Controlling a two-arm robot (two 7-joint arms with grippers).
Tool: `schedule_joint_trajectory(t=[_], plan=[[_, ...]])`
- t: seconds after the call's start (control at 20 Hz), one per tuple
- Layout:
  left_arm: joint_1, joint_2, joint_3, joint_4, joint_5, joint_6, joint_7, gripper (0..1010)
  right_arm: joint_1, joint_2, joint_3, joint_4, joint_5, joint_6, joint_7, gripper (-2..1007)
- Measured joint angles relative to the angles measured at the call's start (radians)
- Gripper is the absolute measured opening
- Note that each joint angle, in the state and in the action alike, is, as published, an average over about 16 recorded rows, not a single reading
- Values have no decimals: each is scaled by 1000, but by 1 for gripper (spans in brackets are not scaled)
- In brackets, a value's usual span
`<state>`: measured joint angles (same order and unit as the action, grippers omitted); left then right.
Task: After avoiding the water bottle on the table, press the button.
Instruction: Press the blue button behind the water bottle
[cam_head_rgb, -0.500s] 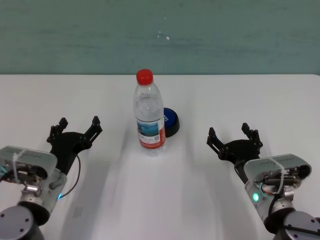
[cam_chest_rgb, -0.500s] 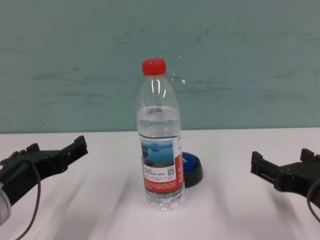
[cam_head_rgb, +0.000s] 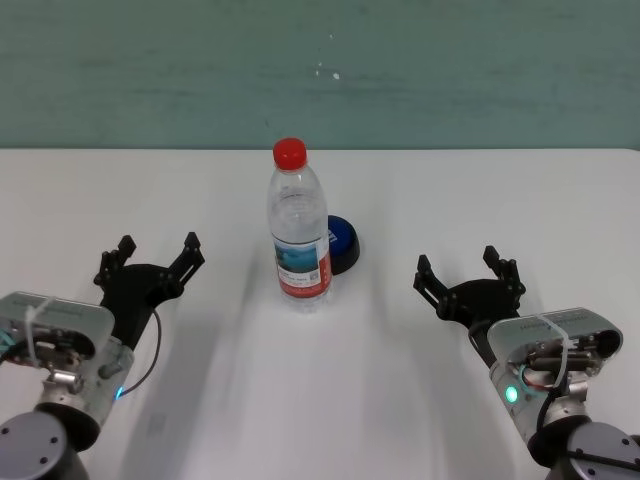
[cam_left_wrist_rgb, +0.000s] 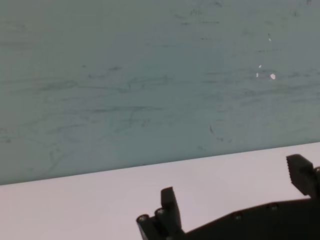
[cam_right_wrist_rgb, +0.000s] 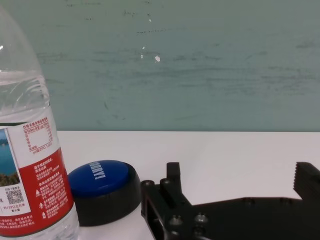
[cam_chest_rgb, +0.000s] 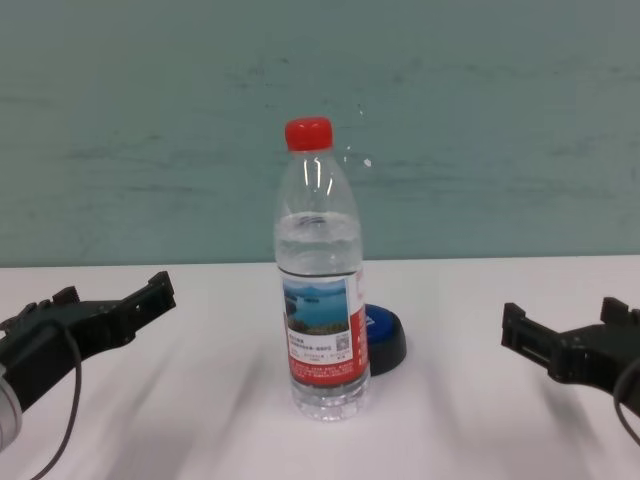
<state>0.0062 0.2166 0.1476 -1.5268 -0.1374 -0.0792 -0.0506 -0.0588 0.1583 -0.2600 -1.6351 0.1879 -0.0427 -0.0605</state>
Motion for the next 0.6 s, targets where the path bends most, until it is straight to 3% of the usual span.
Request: schedule_joint_trajectory(t=[0.6], plan=[[0, 0, 0, 0, 0, 0, 0, 1010, 0, 0, 0, 0, 0, 0, 0, 1004]])
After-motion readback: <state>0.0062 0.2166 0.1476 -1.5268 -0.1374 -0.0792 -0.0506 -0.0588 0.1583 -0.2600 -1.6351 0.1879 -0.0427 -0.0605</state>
